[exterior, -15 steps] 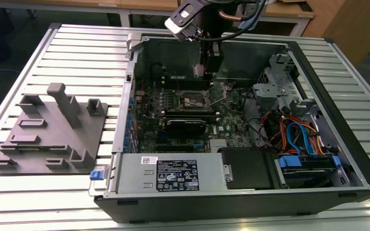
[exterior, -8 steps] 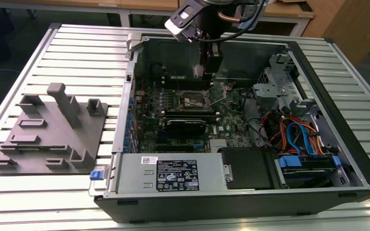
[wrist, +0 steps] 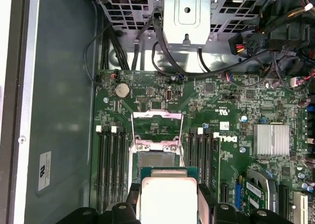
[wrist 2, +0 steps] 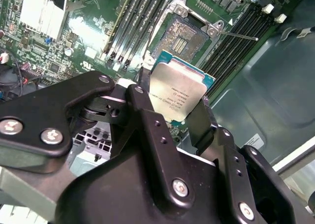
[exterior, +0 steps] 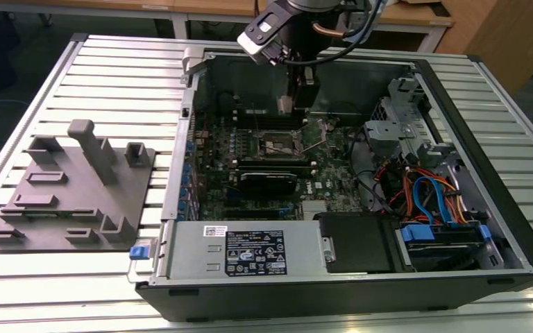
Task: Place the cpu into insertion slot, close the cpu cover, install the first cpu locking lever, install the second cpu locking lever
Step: 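Place the cpu into insertion slot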
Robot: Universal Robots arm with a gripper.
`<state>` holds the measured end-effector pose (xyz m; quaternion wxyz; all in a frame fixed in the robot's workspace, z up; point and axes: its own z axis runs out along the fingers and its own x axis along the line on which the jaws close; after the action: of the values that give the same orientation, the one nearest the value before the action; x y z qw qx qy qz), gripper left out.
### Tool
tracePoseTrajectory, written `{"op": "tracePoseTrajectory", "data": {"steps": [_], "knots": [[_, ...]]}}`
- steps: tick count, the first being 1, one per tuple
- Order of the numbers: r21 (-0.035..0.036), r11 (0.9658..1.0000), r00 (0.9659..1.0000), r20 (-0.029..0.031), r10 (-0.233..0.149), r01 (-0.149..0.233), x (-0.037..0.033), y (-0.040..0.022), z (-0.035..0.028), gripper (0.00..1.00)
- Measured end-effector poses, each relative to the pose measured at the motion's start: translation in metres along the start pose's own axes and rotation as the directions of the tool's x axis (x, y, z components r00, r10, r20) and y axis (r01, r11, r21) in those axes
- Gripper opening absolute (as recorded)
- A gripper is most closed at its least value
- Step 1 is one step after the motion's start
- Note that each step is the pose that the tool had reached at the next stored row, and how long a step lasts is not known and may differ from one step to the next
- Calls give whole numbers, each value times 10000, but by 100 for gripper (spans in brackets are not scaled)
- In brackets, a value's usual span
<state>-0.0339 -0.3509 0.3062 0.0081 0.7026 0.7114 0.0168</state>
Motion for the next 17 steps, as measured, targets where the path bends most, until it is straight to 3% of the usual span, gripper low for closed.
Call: {"op": "tracePoseTrajectory", "data": {"steps": [11, 17], "knots": [[0, 10000, 10000, -1, 0, 0, 0, 0, 5, 54], [-1, 10000, 10000, -1, 0, 0, -1, -3, 75, 54]]}}
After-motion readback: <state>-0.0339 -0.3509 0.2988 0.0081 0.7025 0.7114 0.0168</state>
